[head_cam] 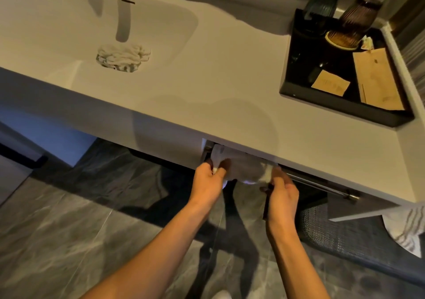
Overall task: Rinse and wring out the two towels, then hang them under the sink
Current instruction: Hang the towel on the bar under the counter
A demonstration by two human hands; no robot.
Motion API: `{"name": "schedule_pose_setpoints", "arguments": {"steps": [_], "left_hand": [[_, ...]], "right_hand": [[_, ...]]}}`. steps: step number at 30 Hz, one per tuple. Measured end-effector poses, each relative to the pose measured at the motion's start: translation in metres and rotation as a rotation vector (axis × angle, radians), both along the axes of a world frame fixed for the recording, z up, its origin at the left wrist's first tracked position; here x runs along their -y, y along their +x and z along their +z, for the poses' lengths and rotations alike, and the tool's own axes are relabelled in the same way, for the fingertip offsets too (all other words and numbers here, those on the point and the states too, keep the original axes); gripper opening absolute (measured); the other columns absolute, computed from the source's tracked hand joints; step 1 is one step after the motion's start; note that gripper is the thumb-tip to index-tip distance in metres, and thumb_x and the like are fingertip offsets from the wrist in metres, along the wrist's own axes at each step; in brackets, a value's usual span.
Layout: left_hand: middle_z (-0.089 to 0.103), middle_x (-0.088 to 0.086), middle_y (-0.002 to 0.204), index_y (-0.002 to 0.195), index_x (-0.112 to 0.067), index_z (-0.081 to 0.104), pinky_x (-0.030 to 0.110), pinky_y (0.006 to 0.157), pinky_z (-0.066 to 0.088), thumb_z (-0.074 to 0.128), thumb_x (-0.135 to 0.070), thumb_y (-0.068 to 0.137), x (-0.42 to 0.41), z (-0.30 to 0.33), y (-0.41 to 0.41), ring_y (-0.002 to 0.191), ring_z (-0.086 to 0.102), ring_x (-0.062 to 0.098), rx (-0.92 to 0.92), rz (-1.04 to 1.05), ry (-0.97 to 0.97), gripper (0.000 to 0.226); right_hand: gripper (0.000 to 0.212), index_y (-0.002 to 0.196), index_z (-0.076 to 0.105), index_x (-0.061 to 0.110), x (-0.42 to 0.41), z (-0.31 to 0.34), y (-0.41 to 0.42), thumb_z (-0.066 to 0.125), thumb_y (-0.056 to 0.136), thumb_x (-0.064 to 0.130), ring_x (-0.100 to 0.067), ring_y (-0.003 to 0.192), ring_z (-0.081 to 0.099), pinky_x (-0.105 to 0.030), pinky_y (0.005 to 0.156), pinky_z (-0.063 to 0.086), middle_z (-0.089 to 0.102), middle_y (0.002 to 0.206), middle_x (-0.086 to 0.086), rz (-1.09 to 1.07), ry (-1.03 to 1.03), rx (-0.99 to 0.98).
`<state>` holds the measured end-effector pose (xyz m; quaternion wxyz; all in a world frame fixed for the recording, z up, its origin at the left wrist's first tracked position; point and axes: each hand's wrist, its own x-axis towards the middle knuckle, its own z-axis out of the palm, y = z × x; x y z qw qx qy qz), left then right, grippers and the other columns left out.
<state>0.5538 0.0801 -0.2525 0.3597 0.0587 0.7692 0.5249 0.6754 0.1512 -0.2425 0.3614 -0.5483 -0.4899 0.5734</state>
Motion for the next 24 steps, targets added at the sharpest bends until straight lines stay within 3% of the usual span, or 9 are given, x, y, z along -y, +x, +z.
{"name": "schedule_pose_setpoints", "arguments": {"steps": [2, 5, 8, 10, 13, 16, 18, 21, 24], "left_hand": [[0.064, 0.004, 0.085, 0.094, -0.005, 0.061, 0.013, 0.064, 0.05, 0.06, -0.012, 0.097, -0.005, 0.0, -0.001, 0.08, 0.064, 0.014, 0.019, 0.073, 0.05, 0.007], [0.07, 0.011, 0.114, 0.128, -0.006, 0.062, 0.034, 0.086, 0.053, 0.064, -0.024, 0.095, -0.007, -0.005, 0.003, 0.098, 0.065, 0.021, 0.054, 0.083, 0.0, 0.037], [0.069, 0.014, 0.116, 0.127, -0.006, 0.061, 0.04, 0.091, 0.056, 0.061, -0.017, 0.095, -0.001, -0.012, 0.003, 0.105, 0.066, 0.028, 0.007, -0.003, -0.087, 0.034], [0.069, 0.012, 0.11, 0.129, -0.006, 0.061, 0.04, 0.092, 0.056, 0.055, -0.016, 0.1, 0.002, -0.015, 0.002, 0.105, 0.066, 0.026, -0.003, 0.034, -0.03, 0.031], [0.057, 0.002, 0.082, 0.107, -0.001, 0.059, 0.02, 0.062, 0.046, 0.046, -0.011, 0.103, 0.001, -0.007, 0.008, 0.077, 0.057, 0.015, 0.003, 0.174, 0.015, 0.017], [0.058, 0.007, 0.086, 0.095, -0.006, 0.056, 0.026, 0.067, 0.044, 0.045, -0.006, 0.101, -0.003, -0.011, 0.011, 0.09, 0.061, 0.028, 0.023, 0.328, -0.026, 0.012], [0.062, 0.013, 0.101, 0.102, -0.008, 0.056, 0.034, 0.077, 0.045, 0.049, -0.01, 0.099, -0.005, -0.016, 0.009, 0.097, 0.061, 0.03, 0.04, 0.263, -0.1, 0.009], [0.063, 0.014, 0.114, 0.114, -0.007, 0.054, 0.035, 0.079, 0.047, 0.061, -0.024, 0.095, 0.005, -0.017, 0.007, 0.098, 0.062, 0.027, -0.028, 0.006, -0.229, 0.027], [0.055, 0.017, 0.139, 0.134, -0.003, 0.048, 0.042, 0.096, 0.05, 0.064, -0.026, 0.092, 0.02, -0.007, 0.004, 0.125, 0.056, 0.035, -0.076, -0.145, -0.354, 0.051]], "right_hand": [[0.04, 0.097, 0.068, 0.002, -0.001, -0.001, -0.005, 0.046, 0.102, 0.035, -0.035, 0.085, 0.064, -0.044, 0.081, 0.05, 0.062, 0.091, -0.034, -0.027, -0.047, 0.067], [0.028, 0.086, 0.064, 0.023, 0.005, -0.01, -0.002, 0.051, 0.098, 0.044, -0.022, 0.096, 0.065, -0.038, 0.088, 0.049, 0.065, 0.089, -0.018, 0.054, -0.138, 0.113], [0.01, 0.088, 0.067, 0.014, 0.007, -0.024, 0.002, 0.061, 0.095, 0.017, -0.02, 0.084, 0.067, -0.018, 0.07, 0.048, 0.07, 0.082, -0.003, 0.155, -0.052, 0.144], [0.018, 0.082, 0.066, 0.01, 0.005, -0.027, 0.001, 0.057, 0.097, 0.012, -0.017, 0.069, 0.06, -0.019, 0.064, 0.048, 0.067, 0.071, -0.001, 0.091, -0.057, 0.098], [0.02, 0.094, 0.07, 0.01, 0.002, -0.025, -0.007, 0.052, 0.1, 0.017, -0.024, 0.08, 0.066, -0.04, 0.075, 0.052, 0.072, 0.086, -0.011, 0.019, -0.091, 0.024], [0.023, 0.097, 0.068, 0.033, 0.005, -0.023, -0.013, 0.049, 0.102, 0.021, -0.011, 0.089, 0.064, -0.032, 0.087, 0.048, 0.07, 0.096, 0.002, 0.02, -0.194, 0.024], [0.021, 0.105, 0.067, 0.031, 0.008, -0.024, -0.01, 0.047, 0.102, 0.028, -0.008, 0.094, 0.061, -0.027, 0.091, 0.045, 0.067, 0.099, 0.006, 0.058, -0.185, 0.096], [0.016, 0.104, 0.066, 0.02, 0.012, -0.024, 0.003, 0.05, 0.1, 0.021, -0.017, 0.096, 0.06, -0.031, 0.086, 0.044, 0.066, 0.093, 0.005, -0.02, -0.096, 0.204], [0.008, 0.1, 0.059, 0.016, 0.017, -0.016, 0.009, 0.054, 0.096, 0.012, -0.026, 0.096, 0.058, -0.032, 0.084, 0.041, 0.062, 0.094, -0.003, -0.028, -0.115, 0.311]]}}
